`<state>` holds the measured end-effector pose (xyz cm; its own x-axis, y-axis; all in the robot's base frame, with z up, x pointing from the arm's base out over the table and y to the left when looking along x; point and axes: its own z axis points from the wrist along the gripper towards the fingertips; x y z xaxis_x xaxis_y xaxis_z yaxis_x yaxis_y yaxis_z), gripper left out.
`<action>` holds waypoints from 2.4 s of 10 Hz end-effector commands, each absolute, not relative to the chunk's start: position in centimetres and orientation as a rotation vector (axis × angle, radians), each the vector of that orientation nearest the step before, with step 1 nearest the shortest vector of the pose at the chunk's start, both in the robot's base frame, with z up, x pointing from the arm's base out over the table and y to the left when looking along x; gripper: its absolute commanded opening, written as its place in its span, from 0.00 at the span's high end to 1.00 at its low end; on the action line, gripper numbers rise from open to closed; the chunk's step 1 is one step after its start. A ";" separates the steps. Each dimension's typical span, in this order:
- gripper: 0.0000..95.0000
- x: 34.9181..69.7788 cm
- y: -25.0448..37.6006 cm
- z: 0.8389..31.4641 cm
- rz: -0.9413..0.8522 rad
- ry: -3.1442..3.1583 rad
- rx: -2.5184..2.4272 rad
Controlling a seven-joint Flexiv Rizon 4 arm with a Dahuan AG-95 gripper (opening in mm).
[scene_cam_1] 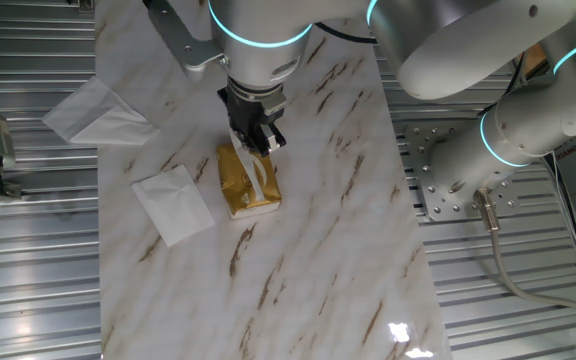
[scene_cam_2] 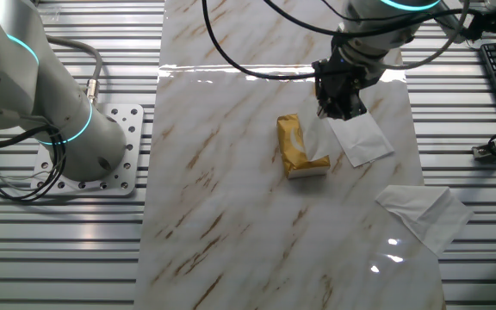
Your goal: Pull out a napkin
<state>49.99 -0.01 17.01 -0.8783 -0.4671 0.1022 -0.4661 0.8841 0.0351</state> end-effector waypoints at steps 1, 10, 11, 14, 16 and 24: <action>1.00 50.0 0.0 17.0 -0.041 -2.890 0.938; 1.00 50.1 0.3 16.9 -0.095 -2.712 1.420; 1.00 50.1 0.3 16.9 -0.097 -2.710 1.419; 1.00 50.1 0.4 16.9 -0.136 -2.730 1.391; 1.00 50.1 0.4 16.9 -0.140 -2.727 1.410; 1.00 50.1 0.4 16.9 -0.098 -2.753 1.322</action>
<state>50.15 0.35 16.87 -0.6445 -0.7630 0.0498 -0.7577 0.6460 0.0929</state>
